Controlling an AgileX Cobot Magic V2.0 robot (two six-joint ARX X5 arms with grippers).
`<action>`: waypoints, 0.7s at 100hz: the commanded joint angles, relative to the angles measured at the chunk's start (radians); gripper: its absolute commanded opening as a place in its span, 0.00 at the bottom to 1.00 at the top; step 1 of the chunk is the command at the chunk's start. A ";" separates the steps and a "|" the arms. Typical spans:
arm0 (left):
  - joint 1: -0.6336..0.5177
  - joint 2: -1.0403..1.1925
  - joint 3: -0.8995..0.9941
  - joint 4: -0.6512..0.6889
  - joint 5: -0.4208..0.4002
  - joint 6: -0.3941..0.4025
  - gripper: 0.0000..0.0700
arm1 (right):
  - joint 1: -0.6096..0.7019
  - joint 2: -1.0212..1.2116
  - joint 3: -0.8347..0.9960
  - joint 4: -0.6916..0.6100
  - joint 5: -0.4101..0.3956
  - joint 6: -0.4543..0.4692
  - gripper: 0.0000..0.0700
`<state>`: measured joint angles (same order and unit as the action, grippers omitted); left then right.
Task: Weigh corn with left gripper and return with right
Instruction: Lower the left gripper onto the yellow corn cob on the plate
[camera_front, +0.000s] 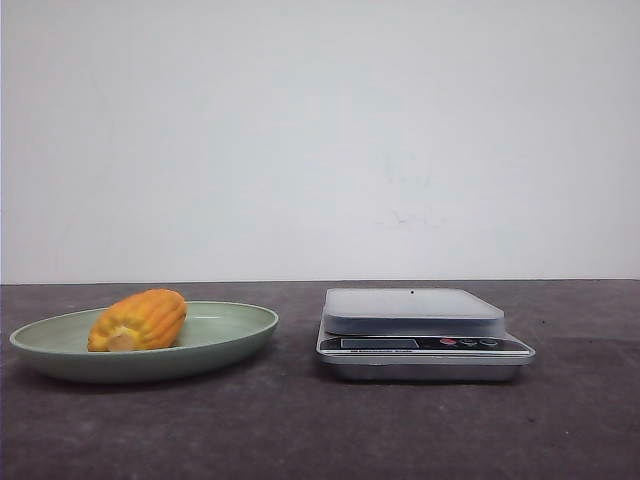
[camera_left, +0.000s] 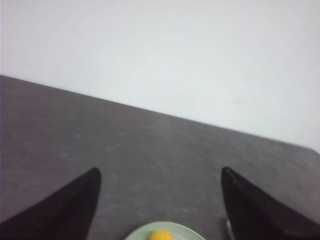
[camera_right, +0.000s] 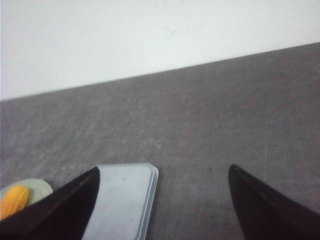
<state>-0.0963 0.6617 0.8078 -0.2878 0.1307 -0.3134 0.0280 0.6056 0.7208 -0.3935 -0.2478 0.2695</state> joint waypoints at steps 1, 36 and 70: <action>-0.050 0.061 0.042 0.010 0.005 0.013 0.66 | 0.010 0.019 0.043 -0.006 -0.016 -0.029 0.77; -0.319 0.510 0.101 -0.004 -0.174 0.007 0.66 | 0.050 0.072 0.146 -0.112 -0.016 -0.089 0.77; -0.359 0.832 0.101 0.022 -0.183 -0.031 0.66 | 0.051 0.073 0.146 -0.140 -0.014 -0.101 0.77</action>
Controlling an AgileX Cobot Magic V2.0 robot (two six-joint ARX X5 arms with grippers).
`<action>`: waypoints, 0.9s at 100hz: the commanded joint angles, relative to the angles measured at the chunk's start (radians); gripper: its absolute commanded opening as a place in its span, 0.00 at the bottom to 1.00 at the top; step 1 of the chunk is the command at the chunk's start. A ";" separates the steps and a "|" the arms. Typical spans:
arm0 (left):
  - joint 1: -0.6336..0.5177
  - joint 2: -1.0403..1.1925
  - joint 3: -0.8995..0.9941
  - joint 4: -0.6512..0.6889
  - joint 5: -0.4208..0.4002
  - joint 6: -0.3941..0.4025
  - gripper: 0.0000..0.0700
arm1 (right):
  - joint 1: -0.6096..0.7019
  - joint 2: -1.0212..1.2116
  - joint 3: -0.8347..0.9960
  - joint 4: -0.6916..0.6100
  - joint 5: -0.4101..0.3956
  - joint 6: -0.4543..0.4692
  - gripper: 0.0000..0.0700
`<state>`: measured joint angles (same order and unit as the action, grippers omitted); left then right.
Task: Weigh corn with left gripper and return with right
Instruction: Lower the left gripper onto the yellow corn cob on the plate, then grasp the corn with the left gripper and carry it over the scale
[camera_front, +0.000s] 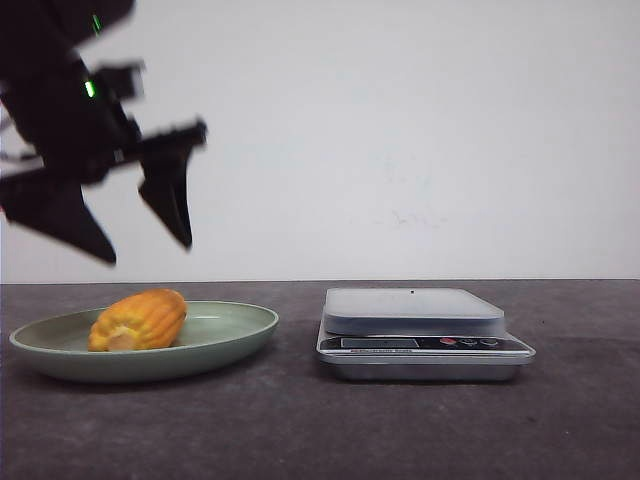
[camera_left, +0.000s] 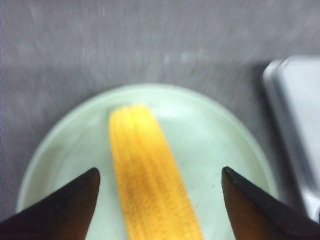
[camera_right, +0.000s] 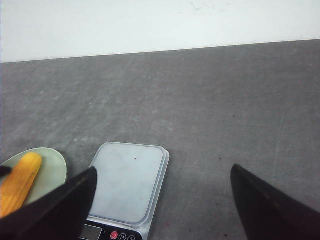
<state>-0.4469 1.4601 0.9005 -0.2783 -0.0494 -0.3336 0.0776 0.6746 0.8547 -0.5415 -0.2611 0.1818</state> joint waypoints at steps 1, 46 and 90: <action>-0.009 0.036 0.008 0.012 -0.003 -0.011 0.66 | 0.002 0.004 0.012 0.008 0.000 -0.013 0.77; -0.023 0.103 0.008 -0.015 -0.003 -0.019 0.41 | 0.002 0.003 0.012 0.005 0.003 -0.013 0.77; -0.026 0.062 0.030 -0.050 0.012 0.010 0.01 | 0.002 0.003 0.012 0.004 0.008 -0.013 0.77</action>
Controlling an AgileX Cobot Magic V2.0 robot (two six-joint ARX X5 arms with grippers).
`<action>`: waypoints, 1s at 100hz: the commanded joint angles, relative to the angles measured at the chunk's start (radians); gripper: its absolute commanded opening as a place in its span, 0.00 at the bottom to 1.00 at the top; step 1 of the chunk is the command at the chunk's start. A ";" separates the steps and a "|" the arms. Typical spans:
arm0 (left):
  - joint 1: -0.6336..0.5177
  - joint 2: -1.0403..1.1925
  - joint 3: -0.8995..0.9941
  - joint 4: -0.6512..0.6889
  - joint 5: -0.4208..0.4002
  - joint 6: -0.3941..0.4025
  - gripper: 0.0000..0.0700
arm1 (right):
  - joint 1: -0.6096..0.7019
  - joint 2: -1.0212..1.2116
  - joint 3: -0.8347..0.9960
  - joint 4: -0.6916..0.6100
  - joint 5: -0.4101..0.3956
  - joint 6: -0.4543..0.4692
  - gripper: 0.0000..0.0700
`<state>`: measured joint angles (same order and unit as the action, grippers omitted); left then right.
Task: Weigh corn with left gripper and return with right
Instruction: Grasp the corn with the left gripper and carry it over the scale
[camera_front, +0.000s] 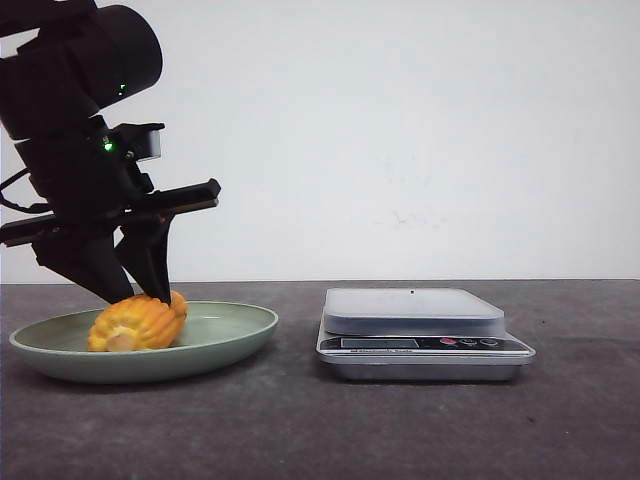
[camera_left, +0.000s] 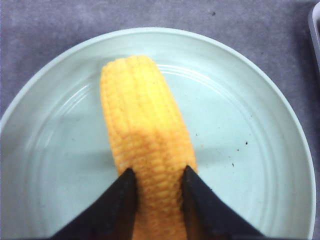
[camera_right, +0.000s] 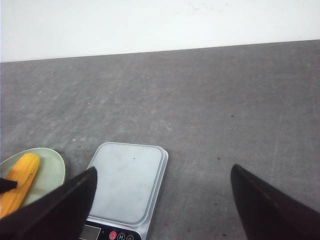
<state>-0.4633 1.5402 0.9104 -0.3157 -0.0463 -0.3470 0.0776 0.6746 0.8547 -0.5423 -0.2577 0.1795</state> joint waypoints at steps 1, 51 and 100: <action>-0.010 -0.024 0.021 -0.014 0.011 0.024 0.01 | 0.002 0.003 0.012 0.005 0.004 -0.011 0.77; -0.187 -0.124 0.306 -0.100 0.044 -0.009 0.02 | 0.002 0.003 0.012 0.000 0.003 -0.006 0.77; -0.312 0.374 0.657 -0.087 0.023 -0.078 0.02 | 0.002 0.003 0.012 -0.028 0.003 -0.008 0.77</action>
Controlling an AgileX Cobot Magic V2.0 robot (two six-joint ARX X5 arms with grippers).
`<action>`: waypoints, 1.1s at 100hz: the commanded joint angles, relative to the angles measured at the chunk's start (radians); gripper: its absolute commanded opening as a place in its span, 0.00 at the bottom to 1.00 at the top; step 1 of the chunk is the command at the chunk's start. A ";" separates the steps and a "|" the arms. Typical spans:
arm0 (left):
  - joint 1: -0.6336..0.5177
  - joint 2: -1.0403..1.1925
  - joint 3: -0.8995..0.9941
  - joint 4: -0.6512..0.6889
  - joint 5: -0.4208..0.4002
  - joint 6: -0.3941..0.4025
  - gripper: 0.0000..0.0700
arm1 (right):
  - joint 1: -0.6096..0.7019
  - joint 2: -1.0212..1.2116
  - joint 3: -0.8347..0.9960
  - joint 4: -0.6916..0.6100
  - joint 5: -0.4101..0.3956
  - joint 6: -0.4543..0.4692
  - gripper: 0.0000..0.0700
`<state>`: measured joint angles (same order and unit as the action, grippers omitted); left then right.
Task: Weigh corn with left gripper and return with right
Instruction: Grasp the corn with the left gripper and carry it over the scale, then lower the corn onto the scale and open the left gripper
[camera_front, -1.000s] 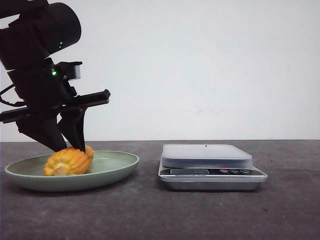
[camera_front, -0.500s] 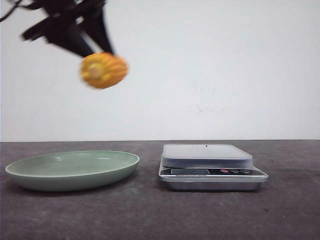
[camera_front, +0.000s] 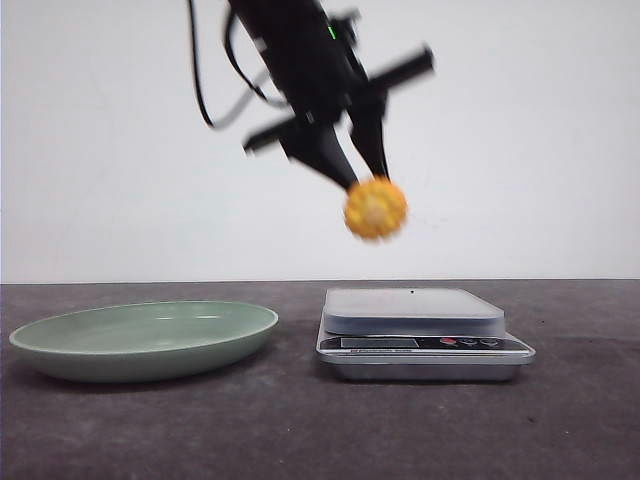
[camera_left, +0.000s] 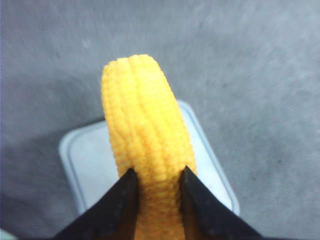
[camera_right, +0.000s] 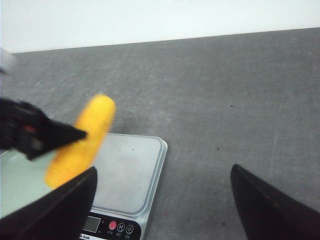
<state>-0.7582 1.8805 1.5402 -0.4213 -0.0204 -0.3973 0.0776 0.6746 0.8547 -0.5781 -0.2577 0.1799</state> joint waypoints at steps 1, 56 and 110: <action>-0.018 0.038 0.027 0.021 -0.003 -0.028 0.02 | 0.002 0.003 0.012 0.008 0.003 -0.009 0.77; -0.037 0.116 0.026 0.009 -0.008 -0.014 0.01 | 0.002 0.003 0.012 0.008 0.004 -0.012 0.77; -0.040 -0.033 0.098 -0.052 -0.045 0.095 0.72 | 0.002 0.003 0.012 0.003 0.003 -0.011 0.81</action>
<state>-0.7898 1.9244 1.5925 -0.4778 -0.0326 -0.3622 0.0776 0.6746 0.8547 -0.5797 -0.2577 0.1795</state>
